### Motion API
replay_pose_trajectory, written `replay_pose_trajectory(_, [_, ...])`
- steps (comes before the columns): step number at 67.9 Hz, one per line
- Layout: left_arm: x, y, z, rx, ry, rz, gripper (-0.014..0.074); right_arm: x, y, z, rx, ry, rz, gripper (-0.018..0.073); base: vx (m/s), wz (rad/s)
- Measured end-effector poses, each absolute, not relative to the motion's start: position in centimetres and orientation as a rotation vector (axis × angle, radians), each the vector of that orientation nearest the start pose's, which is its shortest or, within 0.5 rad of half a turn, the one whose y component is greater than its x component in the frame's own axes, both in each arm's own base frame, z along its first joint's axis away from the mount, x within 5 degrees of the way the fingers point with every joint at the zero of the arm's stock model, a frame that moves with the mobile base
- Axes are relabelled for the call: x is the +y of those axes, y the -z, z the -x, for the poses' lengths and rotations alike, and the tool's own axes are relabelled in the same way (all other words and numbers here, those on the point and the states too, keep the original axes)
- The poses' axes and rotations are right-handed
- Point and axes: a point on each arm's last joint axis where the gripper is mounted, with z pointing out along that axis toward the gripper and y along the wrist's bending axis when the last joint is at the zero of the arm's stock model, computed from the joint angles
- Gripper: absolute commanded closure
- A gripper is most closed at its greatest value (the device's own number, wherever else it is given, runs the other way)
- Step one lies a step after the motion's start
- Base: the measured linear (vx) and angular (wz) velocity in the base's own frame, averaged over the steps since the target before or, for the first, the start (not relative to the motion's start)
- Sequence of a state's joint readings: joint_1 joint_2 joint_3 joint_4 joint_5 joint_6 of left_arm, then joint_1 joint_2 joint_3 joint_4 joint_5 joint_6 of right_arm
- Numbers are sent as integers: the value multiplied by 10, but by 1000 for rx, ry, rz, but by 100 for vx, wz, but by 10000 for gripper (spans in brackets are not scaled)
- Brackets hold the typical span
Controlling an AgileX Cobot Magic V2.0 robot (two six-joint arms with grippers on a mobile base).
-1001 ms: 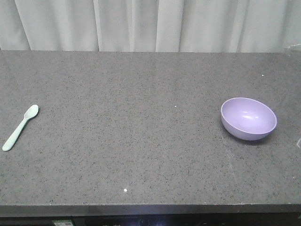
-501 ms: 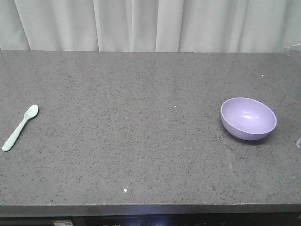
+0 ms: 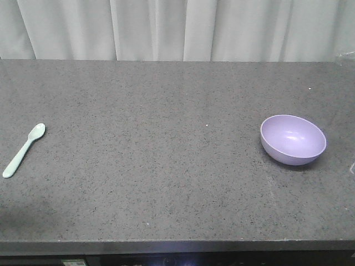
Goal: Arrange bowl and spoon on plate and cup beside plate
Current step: 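Lower left gripper toward spoon and open right gripper above bowl, then close the left gripper on the mint spoon handle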
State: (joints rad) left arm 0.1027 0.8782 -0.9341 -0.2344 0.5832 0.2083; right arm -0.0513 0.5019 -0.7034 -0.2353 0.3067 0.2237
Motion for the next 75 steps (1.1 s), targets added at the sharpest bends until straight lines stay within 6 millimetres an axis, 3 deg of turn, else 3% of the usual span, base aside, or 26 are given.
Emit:
replay_pose_trajectory(16, [16,-374,-256,2145,-14,-83,164,-12,-379,-113,1656,91,-102,-10,0,0])
replay_pose_trajectory(28, [22,-344,-310,2260,-41,-170,164,-12,-376,-119,1684,83,-108,-10,0,0])
replay_pose_trajectory(34, [24,-326,-328,2318,-38,-183,164,-12,-375,-122,1696,85,-107,-10,0,0])
replay_pose_trajectory(55, [28,-275,-357,2475,-15,-196,164,-13,-373,-123,1716,89,-109,-10,0,0])
replay_pose_trajectory(75, [28,-255,-363,2539,2,-199,164,-13,-371,-122,1741,93,-113,-10,0,0])
